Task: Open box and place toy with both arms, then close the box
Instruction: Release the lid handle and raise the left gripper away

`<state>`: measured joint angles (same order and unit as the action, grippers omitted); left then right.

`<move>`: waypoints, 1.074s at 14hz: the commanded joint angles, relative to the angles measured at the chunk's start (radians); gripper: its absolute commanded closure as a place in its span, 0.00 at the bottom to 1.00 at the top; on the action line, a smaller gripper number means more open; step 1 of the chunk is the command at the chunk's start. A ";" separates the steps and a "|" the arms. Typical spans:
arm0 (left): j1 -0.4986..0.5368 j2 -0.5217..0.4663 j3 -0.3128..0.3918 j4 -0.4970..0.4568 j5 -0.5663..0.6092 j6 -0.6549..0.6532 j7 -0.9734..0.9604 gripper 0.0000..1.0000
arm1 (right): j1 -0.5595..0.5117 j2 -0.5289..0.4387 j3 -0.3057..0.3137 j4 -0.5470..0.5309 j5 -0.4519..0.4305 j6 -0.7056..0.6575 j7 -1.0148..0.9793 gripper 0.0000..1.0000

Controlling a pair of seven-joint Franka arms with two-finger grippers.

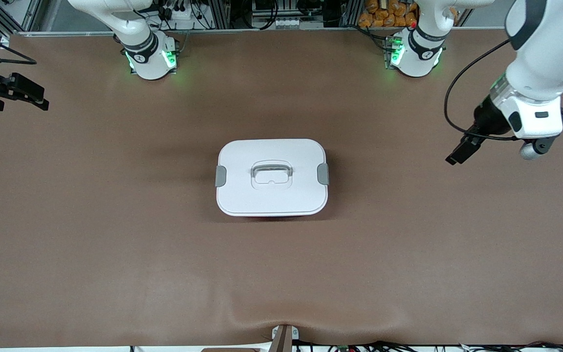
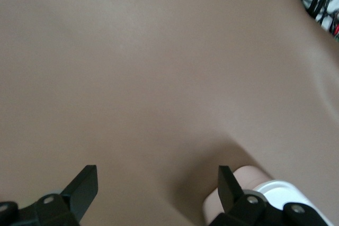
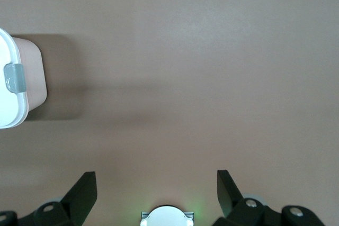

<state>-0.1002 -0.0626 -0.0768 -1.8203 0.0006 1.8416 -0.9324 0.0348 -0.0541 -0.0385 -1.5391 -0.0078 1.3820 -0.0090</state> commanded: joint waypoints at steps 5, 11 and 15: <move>0.039 0.102 -0.005 0.203 -0.002 -0.185 0.366 0.00 | -0.009 -0.020 0.005 -0.013 -0.008 -0.003 -0.011 0.00; 0.037 0.073 -0.003 0.205 0.064 -0.283 0.713 0.00 | -0.009 -0.020 0.005 -0.015 -0.006 -0.003 -0.011 0.00; 0.047 0.069 -0.005 0.193 0.073 -0.292 0.779 0.00 | -0.009 -0.020 0.005 -0.015 -0.006 -0.003 -0.011 0.00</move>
<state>-0.0675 0.0217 -0.0727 -1.6235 0.0564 1.5663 -0.1920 0.0348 -0.0541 -0.0385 -1.5391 -0.0078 1.3820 -0.0091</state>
